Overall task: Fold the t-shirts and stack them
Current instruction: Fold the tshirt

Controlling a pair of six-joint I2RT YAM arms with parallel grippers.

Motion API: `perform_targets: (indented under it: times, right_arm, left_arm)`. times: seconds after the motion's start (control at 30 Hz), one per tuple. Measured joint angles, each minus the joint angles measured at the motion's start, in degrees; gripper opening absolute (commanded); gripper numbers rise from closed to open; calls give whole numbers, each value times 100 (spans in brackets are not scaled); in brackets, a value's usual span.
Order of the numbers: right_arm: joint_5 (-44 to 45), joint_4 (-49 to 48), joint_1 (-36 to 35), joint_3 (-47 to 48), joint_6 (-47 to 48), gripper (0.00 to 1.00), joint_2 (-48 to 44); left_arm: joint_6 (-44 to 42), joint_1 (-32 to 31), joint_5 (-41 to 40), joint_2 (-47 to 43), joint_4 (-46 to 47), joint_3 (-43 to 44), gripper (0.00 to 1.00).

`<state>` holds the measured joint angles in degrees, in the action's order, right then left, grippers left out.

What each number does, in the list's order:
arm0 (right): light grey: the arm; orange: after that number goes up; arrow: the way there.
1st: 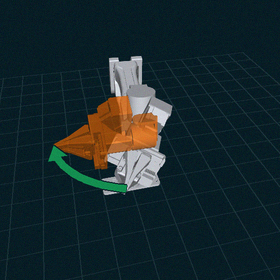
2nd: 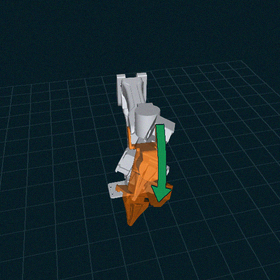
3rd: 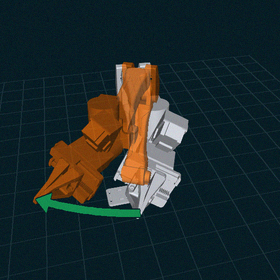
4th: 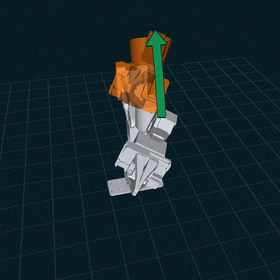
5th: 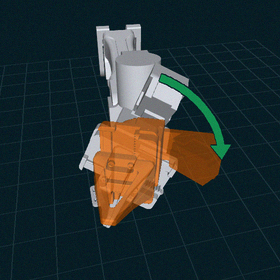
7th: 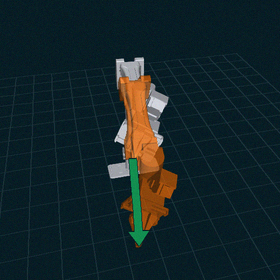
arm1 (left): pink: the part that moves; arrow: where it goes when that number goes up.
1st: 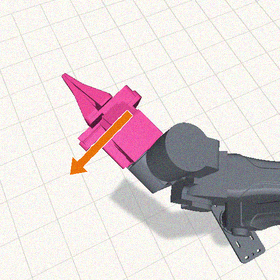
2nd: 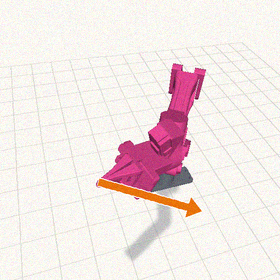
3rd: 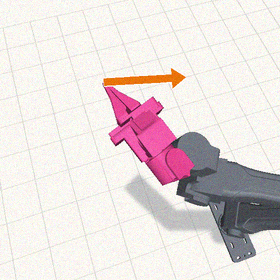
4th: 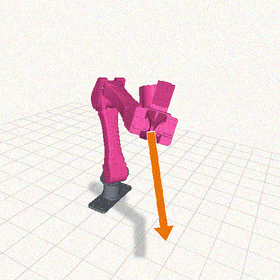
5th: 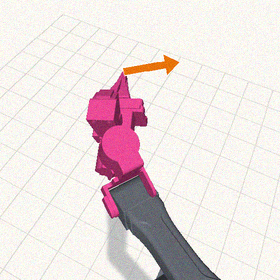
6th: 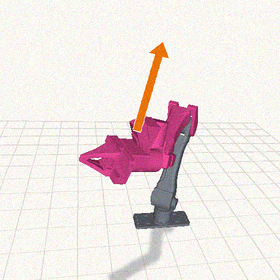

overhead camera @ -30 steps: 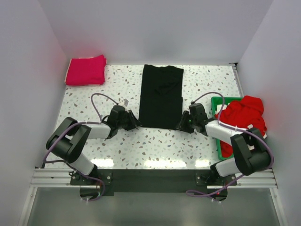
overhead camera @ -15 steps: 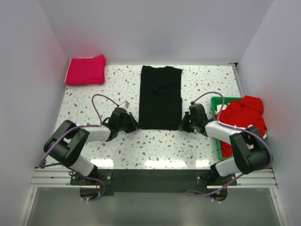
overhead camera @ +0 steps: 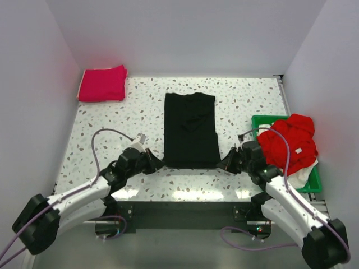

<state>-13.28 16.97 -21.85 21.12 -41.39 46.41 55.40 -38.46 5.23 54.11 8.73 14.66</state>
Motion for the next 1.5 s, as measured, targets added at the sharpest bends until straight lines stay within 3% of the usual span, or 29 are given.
perform_targets:
  times: [0.23, 0.47, 0.6, 0.93, 1.5]
  right_arm:
    - [-380, 1147, -22, -179, -101, 1, -1746]
    - [-457, 1862, -26, 254, -17, 0, -1840]
    - [-282, 1943, -26, 911, 127, 0, -1318]
    - [431, 1797, 4, 2334, 542, 0, 682]
    - [212, 1211, 817, 5134, 994, 0, 4273]
  left_arm:
    - [361, -413, -227, -1530, -914, -219, 0]
    - [348, -481, -341, -1703, -1609, 76, 0]
    - [131, -479, -634, -1268, -1825, 811, 0]
    - [-555, -225, -1237, 968, -2013, 2920, 0]
    - [-984, 1314, -343, 3834, -1851, 5342, 0]
